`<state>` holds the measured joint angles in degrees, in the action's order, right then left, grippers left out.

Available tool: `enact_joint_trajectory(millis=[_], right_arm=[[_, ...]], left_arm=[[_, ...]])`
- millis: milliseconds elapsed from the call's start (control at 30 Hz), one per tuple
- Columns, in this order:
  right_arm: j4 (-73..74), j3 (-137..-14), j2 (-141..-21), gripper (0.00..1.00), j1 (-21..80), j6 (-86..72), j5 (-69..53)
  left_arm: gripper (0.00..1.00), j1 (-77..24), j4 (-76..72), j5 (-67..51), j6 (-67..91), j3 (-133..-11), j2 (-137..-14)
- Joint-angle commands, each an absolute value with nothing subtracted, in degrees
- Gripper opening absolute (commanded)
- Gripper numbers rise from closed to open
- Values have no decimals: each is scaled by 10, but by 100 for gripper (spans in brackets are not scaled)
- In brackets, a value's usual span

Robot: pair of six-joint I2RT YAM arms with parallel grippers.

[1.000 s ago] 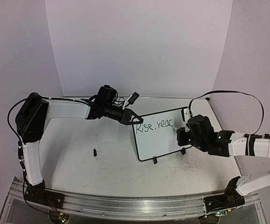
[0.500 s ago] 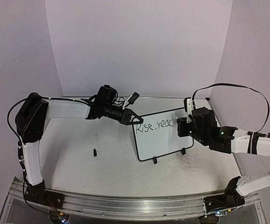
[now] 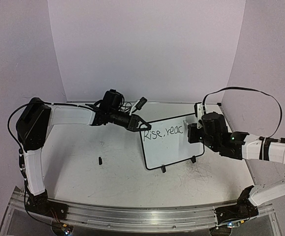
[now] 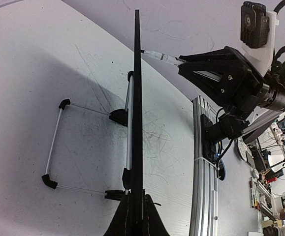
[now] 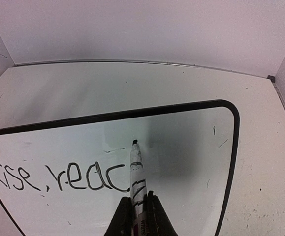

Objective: Write a sentence on the whiteboard

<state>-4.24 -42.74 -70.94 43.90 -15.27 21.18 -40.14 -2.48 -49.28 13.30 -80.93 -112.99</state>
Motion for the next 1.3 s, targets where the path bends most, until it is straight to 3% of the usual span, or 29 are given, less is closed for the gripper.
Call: enact_joint_trajectory(millis=[0, 667, 1267], right_arm=[[-27, -422, -709, 0, 437, -168, 195], [23, -386, -682, 0, 438, -199, 170], [-46, -420, -704, 0, 437, -180, 213]], left_arm=[[0, -412, -7, -505, 126, -809, -1108], [0, -414, -7, -504, 126, -809, -1106], [0, -414, -6, -502, 123, -809, -1104]])
